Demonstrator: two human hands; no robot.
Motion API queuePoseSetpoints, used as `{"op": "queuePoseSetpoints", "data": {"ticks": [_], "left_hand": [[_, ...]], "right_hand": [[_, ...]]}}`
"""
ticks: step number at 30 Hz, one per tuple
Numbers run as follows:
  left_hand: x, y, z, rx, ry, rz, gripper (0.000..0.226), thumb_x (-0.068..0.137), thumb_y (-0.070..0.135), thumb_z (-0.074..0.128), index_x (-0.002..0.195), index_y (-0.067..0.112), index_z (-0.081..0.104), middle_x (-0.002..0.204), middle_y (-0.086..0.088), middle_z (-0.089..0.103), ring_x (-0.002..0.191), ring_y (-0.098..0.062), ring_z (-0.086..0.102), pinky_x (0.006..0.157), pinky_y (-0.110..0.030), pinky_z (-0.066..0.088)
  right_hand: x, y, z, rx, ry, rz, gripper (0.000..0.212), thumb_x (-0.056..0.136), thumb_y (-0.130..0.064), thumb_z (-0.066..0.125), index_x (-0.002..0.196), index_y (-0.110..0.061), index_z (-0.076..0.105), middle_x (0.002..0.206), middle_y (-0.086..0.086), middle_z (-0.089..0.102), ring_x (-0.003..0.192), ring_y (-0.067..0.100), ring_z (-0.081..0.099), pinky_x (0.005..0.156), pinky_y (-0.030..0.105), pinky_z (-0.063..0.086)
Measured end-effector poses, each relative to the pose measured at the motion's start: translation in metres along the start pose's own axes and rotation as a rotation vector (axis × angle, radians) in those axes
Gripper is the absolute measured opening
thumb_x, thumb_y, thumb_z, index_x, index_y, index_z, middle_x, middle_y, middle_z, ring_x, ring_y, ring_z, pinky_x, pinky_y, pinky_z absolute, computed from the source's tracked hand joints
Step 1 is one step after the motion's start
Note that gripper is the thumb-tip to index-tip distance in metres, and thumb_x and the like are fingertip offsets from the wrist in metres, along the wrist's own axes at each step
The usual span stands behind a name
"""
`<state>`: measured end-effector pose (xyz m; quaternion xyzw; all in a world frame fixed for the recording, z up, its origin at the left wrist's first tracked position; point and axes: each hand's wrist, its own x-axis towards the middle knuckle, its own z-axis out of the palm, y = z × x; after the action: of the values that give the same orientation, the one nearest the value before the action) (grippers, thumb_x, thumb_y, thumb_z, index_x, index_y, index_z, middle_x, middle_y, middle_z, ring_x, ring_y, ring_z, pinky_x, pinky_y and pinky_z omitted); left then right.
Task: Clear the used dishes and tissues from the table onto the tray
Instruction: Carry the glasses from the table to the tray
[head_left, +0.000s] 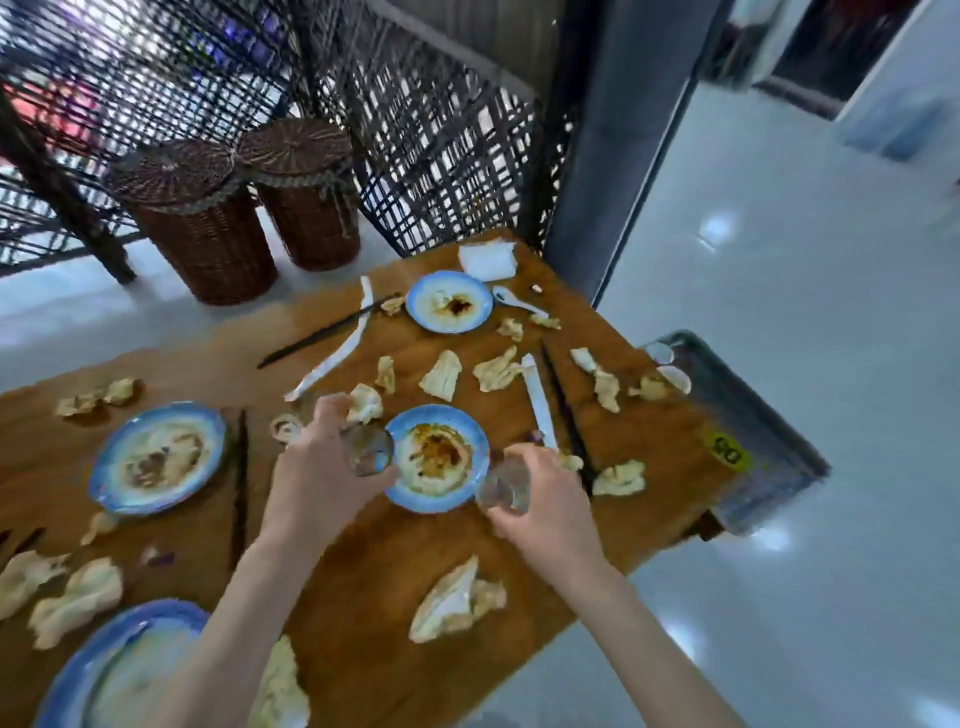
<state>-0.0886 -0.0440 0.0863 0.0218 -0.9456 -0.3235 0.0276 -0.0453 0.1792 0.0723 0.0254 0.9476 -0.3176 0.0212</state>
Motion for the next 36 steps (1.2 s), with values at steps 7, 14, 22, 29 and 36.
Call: {"op": "queuePoseSetpoints", "data": {"ticks": [7, 14, 22, 29, 36], "left_hand": [[-0.016, 0.125, 0.093, -0.001, -0.003, 0.02, 0.075, 0.059, 0.036, 0.086, 0.118, 0.027, 0.04, 0.097, 0.003, 0.056, 0.085, -0.021, 0.058, 0.064, -0.032, 0.046], [-0.021, 0.23, 0.182, 0.0, -0.005, 0.126, 0.072, 0.057, 0.039, 0.087, 0.115, 0.027, 0.045, 0.095, 0.008, 0.058, 0.081, -0.011, 0.053, 0.061, -0.024, 0.042], [0.008, 0.324, 0.281, -0.032, -0.089, 0.184, 0.055, 0.06, 0.042, 0.084, 0.105, 0.026, 0.058, 0.092, 0.01, 0.061, 0.08, -0.006, 0.054, 0.069, -0.022, 0.045], [0.06, 0.393, 0.363, -0.044, -0.14, 0.212, 0.052, 0.06, 0.039, 0.084, 0.105, 0.024, 0.062, 0.091, 0.01, 0.066, 0.08, -0.005, 0.058, 0.069, -0.012, 0.041], [0.09, 0.43, 0.448, -0.041, -0.149, 0.103, 0.057, 0.065, 0.028, 0.084, 0.115, 0.02, 0.057, 0.104, 0.002, 0.065, 0.091, -0.011, 0.054, 0.081, -0.018, 0.041]], "right_hand": [[-0.002, 0.124, -0.101, -0.018, 0.031, 0.016, 0.057, 0.074, -0.028, 0.072, 0.125, -0.028, 0.048, 0.119, -0.007, 0.046, 0.11, 0.011, 0.047, 0.086, 0.013, 0.035], [0.001, 0.238, -0.186, -0.031, 0.067, 0.071, 0.057, 0.073, -0.025, 0.073, 0.125, -0.027, 0.049, 0.123, -0.006, 0.047, 0.112, 0.011, 0.048, 0.091, 0.019, 0.04], [0.031, 0.334, -0.255, 0.018, 0.092, 0.139, 0.05, 0.073, -0.016, 0.072, 0.121, -0.02, 0.056, 0.117, -0.001, 0.051, 0.106, 0.014, 0.052, 0.086, 0.013, 0.034], [0.093, 0.412, -0.297, -0.008, 0.086, 0.16, 0.048, 0.075, -0.016, 0.074, 0.119, -0.025, 0.056, 0.108, -0.009, 0.047, 0.09, 0.003, 0.049, 0.072, -0.004, 0.03], [0.147, 0.481, -0.301, 0.012, 0.028, 0.125, 0.052, 0.071, -0.009, 0.077, 0.118, -0.024, 0.06, 0.101, -0.008, 0.044, 0.078, -0.007, 0.048, 0.071, -0.005, 0.031]]}}
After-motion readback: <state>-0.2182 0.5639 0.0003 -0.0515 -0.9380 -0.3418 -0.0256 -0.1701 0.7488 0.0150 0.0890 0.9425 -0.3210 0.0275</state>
